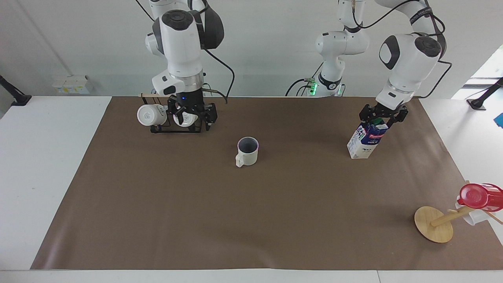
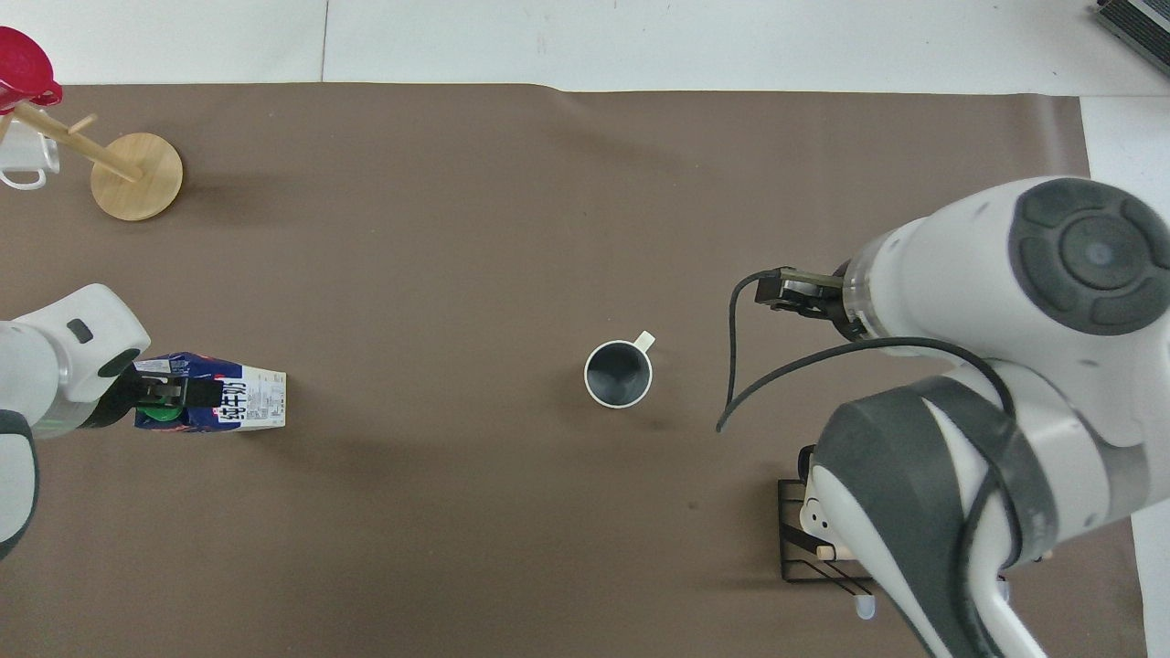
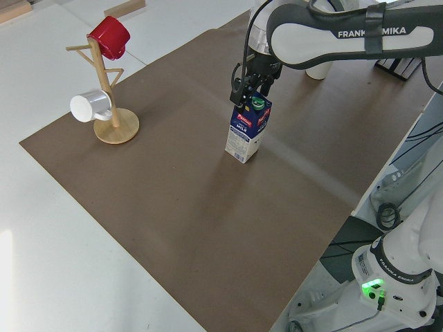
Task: Place cup and milk on table
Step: 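Release the mug with the right gripper while the left gripper grasps the carton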
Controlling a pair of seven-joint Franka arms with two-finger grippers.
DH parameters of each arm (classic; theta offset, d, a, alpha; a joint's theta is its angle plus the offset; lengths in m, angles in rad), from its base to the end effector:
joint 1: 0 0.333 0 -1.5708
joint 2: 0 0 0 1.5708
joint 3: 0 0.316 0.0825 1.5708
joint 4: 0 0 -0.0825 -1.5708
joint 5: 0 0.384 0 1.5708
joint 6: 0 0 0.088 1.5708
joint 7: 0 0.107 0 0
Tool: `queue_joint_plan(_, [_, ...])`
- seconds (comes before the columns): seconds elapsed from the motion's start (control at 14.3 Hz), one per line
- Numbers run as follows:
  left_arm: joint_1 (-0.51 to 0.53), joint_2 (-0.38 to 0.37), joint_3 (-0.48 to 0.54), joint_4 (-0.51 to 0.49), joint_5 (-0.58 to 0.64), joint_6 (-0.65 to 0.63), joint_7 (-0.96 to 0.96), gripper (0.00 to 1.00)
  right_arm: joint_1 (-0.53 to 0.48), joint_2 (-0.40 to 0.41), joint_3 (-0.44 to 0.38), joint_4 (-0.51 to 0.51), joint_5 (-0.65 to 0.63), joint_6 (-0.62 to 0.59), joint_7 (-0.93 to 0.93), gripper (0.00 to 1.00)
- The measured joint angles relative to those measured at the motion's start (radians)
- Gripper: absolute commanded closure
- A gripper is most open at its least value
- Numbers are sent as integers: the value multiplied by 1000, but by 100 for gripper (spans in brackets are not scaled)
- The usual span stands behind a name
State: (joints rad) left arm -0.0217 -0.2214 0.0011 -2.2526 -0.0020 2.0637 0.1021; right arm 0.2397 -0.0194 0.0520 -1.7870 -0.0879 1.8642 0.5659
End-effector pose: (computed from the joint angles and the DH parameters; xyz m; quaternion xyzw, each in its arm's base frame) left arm 0.4831 -0.0100 0.4586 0.9980 -0.0609 0.0163 0.0003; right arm 0.5450 0.1568 0.5586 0.9899 -0.1258 0.0618 0.0192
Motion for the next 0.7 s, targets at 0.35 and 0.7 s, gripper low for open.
queue_joint_plan(0.35, [0,-4,-1,-9,0,13,31,54,-109,-48,-4,49,60,-73,-149,0])
queue_joint_plan(0.7, [0,-4,-1,-4,0,13,38,60,-114,-49,-2,133,62,-138,-149,0])
